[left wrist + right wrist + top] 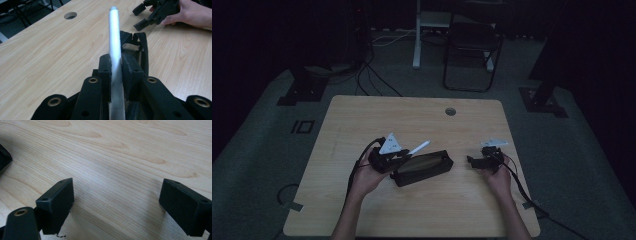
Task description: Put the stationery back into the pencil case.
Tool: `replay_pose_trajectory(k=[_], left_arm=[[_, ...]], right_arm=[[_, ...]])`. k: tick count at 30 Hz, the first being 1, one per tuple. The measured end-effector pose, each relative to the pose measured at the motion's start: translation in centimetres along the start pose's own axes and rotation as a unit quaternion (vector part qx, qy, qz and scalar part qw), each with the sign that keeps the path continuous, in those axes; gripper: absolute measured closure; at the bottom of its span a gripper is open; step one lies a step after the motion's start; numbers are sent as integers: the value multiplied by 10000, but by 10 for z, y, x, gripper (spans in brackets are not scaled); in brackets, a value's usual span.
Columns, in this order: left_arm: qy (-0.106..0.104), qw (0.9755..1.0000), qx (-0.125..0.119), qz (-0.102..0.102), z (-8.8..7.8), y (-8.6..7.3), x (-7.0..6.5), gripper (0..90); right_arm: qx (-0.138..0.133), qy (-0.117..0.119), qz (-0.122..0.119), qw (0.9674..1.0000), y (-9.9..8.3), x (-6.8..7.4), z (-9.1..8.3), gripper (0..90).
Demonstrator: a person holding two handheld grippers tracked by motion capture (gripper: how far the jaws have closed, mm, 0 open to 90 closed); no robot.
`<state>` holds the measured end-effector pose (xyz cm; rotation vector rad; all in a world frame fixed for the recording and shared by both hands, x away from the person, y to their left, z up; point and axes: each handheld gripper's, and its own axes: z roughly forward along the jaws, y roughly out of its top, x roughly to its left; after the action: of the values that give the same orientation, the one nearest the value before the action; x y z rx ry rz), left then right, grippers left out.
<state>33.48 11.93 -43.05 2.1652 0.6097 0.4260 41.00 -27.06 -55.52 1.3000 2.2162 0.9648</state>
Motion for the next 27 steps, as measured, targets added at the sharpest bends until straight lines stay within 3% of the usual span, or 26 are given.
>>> replay_pose_trajectory(k=[27], left_arm=[[-128,9999,20,4,19,-1,-3,786]], right_arm=[[0,0,2,10000,0,0,0,127]])
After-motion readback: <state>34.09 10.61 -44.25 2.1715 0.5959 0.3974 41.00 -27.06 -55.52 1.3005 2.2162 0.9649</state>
